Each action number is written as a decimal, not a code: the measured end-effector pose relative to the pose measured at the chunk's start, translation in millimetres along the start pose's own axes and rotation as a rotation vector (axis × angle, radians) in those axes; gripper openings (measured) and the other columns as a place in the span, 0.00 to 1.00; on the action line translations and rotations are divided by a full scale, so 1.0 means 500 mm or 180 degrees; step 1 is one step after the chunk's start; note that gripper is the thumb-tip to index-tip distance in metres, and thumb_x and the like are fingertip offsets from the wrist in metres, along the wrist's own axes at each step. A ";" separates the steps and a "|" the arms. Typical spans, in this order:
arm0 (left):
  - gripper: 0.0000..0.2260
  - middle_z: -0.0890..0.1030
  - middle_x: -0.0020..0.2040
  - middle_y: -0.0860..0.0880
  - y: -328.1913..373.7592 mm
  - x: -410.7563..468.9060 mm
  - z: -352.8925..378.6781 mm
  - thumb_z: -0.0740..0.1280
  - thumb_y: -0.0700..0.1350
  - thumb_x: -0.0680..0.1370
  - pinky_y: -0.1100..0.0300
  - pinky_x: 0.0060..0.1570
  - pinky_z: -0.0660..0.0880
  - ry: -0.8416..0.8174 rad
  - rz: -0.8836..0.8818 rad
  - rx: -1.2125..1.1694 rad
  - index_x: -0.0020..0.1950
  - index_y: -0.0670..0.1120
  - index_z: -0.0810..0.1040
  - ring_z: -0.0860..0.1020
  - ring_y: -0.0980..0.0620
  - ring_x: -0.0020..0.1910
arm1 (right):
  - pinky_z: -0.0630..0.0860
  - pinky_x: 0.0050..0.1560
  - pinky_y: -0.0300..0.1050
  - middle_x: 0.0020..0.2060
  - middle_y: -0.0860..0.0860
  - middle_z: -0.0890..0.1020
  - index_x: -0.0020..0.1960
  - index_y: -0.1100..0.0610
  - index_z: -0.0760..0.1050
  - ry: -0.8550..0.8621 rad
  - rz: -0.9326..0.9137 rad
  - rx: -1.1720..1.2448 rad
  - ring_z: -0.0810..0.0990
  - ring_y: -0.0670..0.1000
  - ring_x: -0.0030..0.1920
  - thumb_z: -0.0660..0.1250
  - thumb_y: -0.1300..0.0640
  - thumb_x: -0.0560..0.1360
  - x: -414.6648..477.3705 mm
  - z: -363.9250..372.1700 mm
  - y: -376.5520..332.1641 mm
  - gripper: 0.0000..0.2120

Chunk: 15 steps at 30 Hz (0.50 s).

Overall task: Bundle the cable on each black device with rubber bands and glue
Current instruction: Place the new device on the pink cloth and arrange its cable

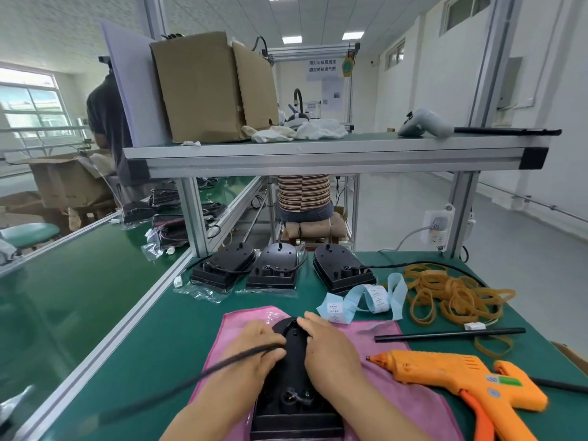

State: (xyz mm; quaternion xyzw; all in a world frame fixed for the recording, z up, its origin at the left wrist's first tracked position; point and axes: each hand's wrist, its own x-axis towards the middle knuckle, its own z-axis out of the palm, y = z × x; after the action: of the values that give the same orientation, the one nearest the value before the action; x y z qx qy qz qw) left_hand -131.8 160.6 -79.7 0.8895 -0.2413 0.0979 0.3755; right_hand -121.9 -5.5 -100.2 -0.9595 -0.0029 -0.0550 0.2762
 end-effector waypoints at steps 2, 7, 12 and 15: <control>0.07 0.76 0.52 0.51 0.007 -0.021 -0.018 0.67 0.39 0.79 0.65 0.54 0.69 -0.0063 0.0072 -0.0085 0.55 0.45 0.82 0.75 0.59 0.52 | 0.65 0.68 0.44 0.74 0.44 0.67 0.71 0.48 0.69 -0.0004 0.0009 0.0041 0.66 0.47 0.72 0.54 0.62 0.77 0.001 0.000 -0.001 0.25; 0.17 0.79 0.59 0.49 0.014 -0.049 -0.046 0.71 0.47 0.77 0.76 0.54 0.63 -0.0561 0.0224 0.0237 0.64 0.42 0.80 0.77 0.55 0.58 | 0.65 0.68 0.42 0.74 0.42 0.66 0.73 0.47 0.68 0.0061 0.0042 0.0123 0.66 0.45 0.72 0.54 0.63 0.77 0.002 0.001 0.001 0.26; 0.14 0.82 0.43 0.61 0.031 -0.093 -0.065 0.83 0.47 0.60 0.83 0.45 0.64 -0.0856 0.0809 0.0888 0.44 0.54 0.87 0.79 0.66 0.41 | 0.66 0.67 0.42 0.74 0.40 0.66 0.73 0.45 0.67 0.0140 0.0107 0.0128 0.67 0.45 0.71 0.53 0.63 0.79 -0.003 0.002 0.000 0.25; 0.22 0.78 0.35 0.69 0.049 -0.095 -0.059 0.83 0.57 0.40 0.81 0.34 0.60 -0.0577 0.0850 0.1430 0.31 0.65 0.82 0.73 0.68 0.27 | 0.66 0.67 0.41 0.74 0.39 0.66 0.73 0.45 0.68 0.0176 0.0114 0.0161 0.67 0.45 0.71 0.53 0.63 0.79 -0.004 0.003 -0.002 0.25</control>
State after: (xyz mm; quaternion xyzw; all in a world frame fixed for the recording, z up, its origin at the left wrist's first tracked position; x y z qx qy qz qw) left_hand -185.0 184.1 -60.8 0.9159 -0.3614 0.1176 0.1294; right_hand -123.9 -3.5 -101.2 -0.9503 0.0205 -0.0764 0.3012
